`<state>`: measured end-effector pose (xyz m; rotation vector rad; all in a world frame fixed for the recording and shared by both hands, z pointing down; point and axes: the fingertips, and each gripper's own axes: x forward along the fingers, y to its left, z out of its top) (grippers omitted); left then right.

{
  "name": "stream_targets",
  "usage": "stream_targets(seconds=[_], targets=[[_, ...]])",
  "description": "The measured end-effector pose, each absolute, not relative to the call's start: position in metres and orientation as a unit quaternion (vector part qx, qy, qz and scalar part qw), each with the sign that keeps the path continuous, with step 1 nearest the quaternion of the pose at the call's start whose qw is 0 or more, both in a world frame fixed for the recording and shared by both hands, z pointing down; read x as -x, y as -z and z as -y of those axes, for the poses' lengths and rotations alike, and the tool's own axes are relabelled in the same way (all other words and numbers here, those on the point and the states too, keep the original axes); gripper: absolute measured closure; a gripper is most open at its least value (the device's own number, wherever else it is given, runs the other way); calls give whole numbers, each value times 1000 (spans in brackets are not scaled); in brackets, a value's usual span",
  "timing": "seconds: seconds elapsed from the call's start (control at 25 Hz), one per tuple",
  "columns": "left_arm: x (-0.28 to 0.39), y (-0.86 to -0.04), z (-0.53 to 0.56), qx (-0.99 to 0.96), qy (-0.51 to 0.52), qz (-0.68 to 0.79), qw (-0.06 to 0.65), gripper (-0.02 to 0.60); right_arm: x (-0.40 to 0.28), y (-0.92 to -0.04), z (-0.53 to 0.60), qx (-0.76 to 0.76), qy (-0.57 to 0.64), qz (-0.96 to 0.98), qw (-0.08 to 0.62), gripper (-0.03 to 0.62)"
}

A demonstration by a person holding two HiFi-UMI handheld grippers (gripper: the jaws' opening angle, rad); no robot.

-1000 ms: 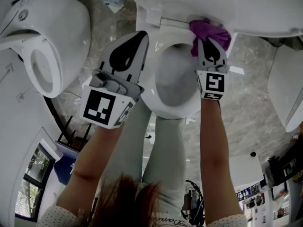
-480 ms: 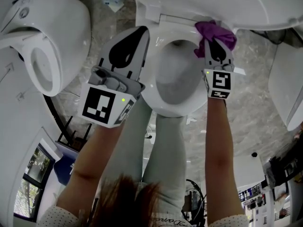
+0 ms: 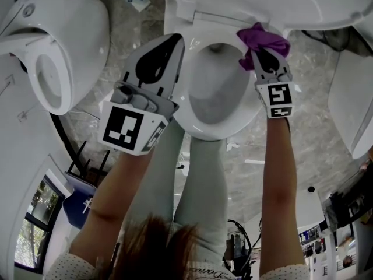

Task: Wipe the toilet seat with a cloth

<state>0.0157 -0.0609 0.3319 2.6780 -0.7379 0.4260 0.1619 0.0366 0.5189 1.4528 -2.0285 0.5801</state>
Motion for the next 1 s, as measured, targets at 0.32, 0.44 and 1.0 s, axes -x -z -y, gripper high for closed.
stream_targets(seconds=[0.32,0.44,1.0], targets=[[-13,-333,52,-938,-150,265,167,578,-155,-528,-57,-469,-211,787,339,545],[-11,-333,51,-936,-149,274,165,578,-155,-531,-65,-454,-212,791,351,545],[-1,-335,33,-928,-147,299,164,578,-153,-541,-89,-417,-241,789,383,545]])
